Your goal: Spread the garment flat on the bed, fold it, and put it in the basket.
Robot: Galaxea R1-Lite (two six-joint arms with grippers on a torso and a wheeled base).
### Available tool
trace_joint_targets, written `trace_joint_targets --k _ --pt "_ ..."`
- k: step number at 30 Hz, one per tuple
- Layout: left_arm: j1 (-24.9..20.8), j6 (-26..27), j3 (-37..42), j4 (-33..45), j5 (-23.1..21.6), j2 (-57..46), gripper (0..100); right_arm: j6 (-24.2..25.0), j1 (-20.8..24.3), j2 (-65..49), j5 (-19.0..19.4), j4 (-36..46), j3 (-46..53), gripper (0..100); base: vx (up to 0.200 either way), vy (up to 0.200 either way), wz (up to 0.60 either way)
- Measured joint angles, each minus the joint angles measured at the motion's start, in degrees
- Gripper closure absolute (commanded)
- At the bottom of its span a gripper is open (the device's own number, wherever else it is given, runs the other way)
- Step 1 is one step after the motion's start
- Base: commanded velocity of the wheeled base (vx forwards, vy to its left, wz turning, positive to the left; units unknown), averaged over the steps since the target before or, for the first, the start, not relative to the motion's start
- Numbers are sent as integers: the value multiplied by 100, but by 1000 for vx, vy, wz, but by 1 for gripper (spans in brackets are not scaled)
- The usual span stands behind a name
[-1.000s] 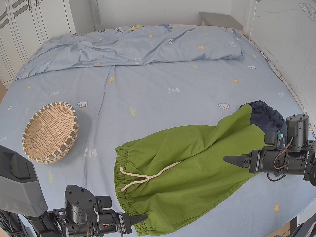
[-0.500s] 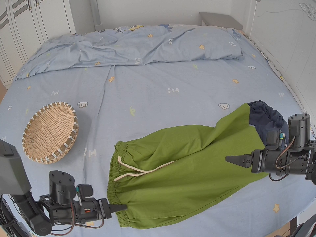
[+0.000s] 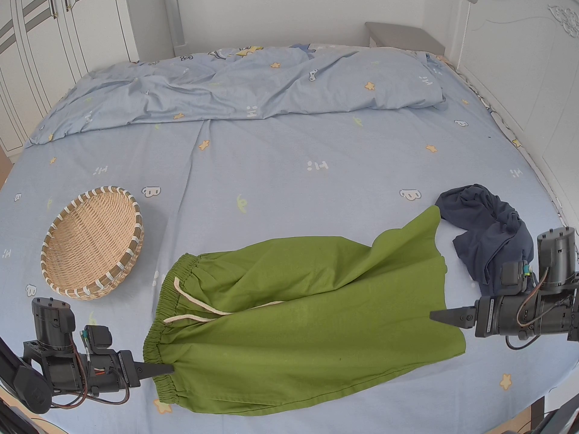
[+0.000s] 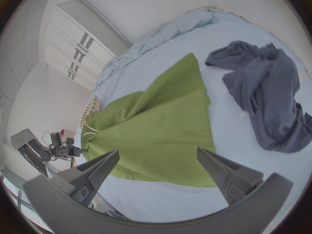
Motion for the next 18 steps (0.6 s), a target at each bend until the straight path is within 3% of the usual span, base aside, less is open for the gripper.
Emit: trace_joint_targets --k 10,18 --pt "160 63 -2 13 -39 -157 100 -336 -868 134 649 -30 833 0 0 0 0" --pt "160 66 -2 30 -39 -171 100 -540 -1174 664 1081 -317 1063 0 0 0 0"
